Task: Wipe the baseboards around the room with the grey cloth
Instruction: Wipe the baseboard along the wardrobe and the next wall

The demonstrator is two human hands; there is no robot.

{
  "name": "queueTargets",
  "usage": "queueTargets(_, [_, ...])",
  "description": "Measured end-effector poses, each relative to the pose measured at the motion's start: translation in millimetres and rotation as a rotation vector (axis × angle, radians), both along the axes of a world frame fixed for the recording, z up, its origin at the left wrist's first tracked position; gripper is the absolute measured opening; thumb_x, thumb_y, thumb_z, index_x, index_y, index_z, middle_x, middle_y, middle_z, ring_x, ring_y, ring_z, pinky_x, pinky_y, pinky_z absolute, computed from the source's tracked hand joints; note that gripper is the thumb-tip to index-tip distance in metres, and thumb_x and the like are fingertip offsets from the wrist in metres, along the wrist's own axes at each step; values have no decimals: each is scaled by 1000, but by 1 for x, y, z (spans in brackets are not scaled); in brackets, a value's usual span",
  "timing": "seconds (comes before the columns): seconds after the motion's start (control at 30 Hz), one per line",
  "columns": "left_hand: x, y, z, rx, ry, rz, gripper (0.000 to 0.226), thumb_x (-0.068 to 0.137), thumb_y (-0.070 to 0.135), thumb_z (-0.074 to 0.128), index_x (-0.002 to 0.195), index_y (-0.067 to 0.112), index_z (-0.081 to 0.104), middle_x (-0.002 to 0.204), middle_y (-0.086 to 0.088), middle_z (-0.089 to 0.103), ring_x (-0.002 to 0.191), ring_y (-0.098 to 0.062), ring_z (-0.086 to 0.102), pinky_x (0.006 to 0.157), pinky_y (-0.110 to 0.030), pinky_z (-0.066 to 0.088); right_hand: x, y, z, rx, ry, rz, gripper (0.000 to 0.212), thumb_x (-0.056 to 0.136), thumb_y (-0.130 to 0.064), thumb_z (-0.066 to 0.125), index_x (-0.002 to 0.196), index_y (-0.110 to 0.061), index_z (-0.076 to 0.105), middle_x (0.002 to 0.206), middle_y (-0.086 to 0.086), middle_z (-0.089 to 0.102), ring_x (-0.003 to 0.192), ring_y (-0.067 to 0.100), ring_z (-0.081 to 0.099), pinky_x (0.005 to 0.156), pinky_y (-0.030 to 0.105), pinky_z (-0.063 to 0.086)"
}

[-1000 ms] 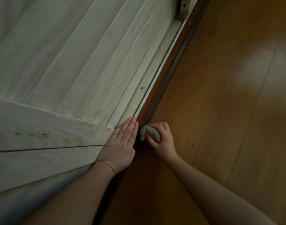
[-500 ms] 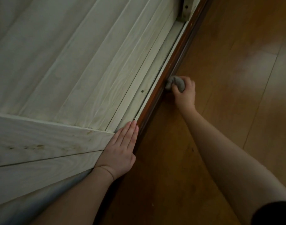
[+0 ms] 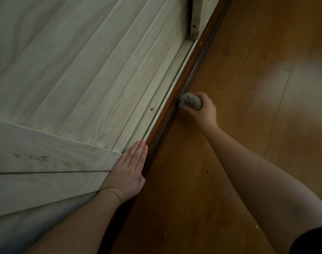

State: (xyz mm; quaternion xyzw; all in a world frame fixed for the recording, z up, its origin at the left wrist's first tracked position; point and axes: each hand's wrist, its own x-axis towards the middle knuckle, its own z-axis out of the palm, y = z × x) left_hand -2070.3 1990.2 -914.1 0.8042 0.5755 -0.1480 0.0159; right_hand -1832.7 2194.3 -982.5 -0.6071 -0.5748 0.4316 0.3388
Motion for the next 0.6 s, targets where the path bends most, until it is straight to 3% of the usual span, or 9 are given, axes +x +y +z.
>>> queueTargets(0.27, [1, 0, -2, 19, 32, 4, 75, 88, 35, 27, 153, -1, 19, 163, -19, 17, 151, -29, 19, 122, -44, 23, -14, -106, -1, 108, 40, 168, 49, 80, -15, 79, 117, -35, 54, 116, -12, 55, 105, -4, 54, 84, 13, 48])
queueTargets(0.5, [0, -5, -5, 7, 87, 13, 81, 91, 36, 38, 156, 2, 3, 165, -16, 1, 153, -26, 3, 124, -41, 7, -33, -154, -8, 0, 109, 194, 53, 78, -14, 80, 116, -40, 55, 118, -16, 59, 109, 0, 58, 91, 27, 55])
queueTargets(0.6, [1, -5, -6, 10, 85, 14, 82, 91, 36, 39, 155, 3, 0, 166, -16, 0, 153, -26, 1, 125, -41, 7, -41, -157, -8, -113, 220, 135, 58, 77, -15, 81, 124, -37, 55, 120, -18, 60, 112, -1, 58, 91, 26, 55])
